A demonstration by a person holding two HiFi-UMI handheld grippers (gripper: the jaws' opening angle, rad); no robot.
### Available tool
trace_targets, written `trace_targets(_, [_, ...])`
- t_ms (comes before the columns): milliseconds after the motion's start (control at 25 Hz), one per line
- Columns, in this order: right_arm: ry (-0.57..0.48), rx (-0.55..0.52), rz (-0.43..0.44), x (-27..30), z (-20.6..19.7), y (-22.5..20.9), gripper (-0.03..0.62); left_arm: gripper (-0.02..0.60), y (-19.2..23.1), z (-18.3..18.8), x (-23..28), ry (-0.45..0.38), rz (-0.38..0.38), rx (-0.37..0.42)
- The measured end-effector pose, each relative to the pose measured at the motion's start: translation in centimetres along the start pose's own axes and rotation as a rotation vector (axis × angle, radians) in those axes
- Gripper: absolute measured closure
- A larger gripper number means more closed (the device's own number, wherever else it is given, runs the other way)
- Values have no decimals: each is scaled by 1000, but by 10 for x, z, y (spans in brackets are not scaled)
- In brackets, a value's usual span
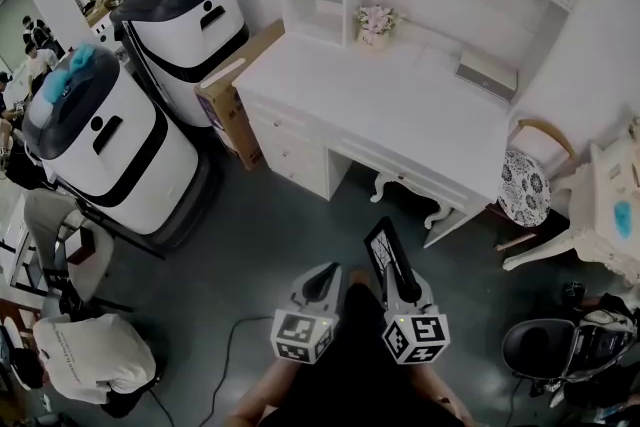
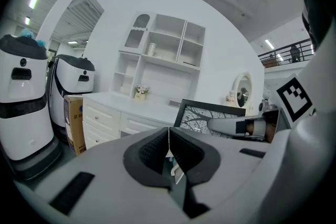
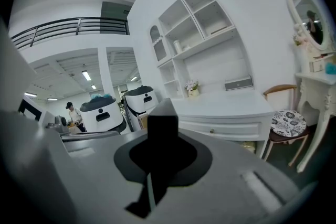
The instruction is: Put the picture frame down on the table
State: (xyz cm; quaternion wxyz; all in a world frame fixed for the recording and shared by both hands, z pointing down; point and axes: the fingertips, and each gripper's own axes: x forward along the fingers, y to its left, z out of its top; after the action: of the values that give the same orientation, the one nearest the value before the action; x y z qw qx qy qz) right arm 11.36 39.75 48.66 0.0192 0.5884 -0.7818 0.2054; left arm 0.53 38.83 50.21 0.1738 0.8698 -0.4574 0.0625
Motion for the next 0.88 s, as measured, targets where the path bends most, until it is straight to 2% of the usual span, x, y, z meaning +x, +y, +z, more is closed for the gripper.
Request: trace_targets(880, [41, -3, 53, 94, 37, -31, 580, 568, 44, 30, 80, 16, 57, -37])
